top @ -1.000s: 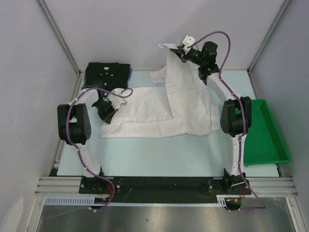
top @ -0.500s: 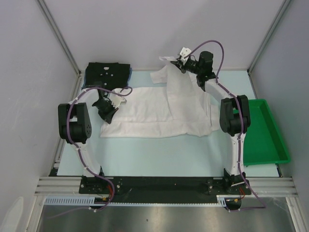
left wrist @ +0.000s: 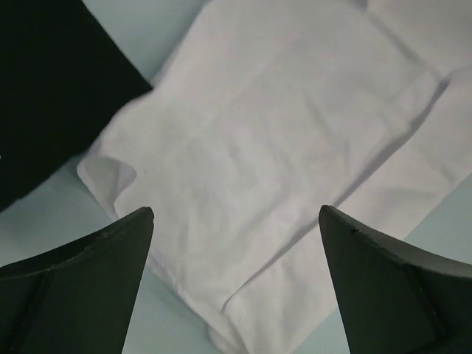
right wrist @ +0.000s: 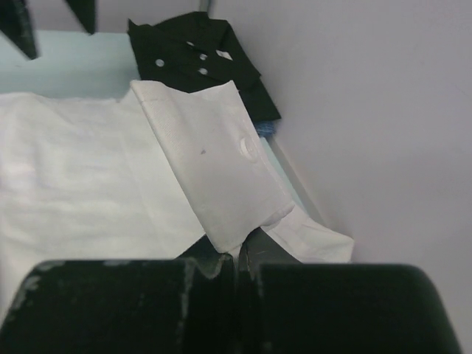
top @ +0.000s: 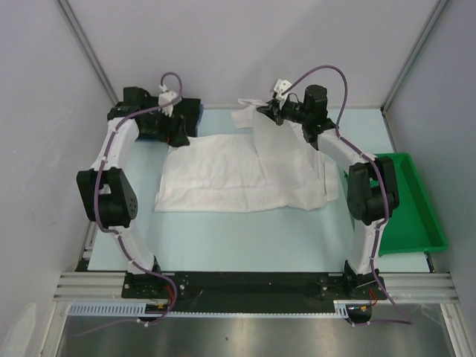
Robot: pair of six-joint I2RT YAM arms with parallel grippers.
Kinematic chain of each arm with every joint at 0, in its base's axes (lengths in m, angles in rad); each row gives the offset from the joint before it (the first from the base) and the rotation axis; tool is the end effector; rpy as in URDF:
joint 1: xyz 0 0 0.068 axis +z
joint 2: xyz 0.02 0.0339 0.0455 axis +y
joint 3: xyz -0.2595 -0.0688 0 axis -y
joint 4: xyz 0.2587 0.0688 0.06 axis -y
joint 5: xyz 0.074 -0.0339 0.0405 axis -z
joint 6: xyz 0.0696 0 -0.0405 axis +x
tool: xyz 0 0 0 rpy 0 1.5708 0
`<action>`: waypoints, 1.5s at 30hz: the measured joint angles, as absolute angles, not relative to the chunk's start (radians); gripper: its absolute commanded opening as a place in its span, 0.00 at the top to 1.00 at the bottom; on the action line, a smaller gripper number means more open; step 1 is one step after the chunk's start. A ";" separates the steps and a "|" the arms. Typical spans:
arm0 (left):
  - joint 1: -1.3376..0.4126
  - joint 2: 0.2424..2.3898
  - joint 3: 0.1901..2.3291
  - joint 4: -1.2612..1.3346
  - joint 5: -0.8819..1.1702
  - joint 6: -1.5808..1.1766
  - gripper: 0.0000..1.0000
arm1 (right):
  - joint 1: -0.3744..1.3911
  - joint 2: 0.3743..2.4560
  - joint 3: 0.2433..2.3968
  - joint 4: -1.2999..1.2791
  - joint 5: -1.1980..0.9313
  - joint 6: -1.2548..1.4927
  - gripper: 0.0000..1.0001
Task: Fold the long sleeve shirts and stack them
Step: Fold the shirt
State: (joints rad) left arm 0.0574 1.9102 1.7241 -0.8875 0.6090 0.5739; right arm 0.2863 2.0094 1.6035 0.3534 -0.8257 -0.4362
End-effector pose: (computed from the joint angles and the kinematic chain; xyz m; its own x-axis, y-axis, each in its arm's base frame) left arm 0.4358 -0.0148 0.2541 -0.6146 0.4107 -0.6735 0.6656 0.7282 -0.1633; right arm 0.4773 0.1938 0.2951 0.3328 -0.2007 -0.9214 -0.8330 0.3954 -0.3870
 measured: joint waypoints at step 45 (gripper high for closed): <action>-0.299 1.755 1.679 -0.407 0.814 0.781 1.00 | 0.205 1.662 1.447 -0.407 -0.872 -0.562 0.20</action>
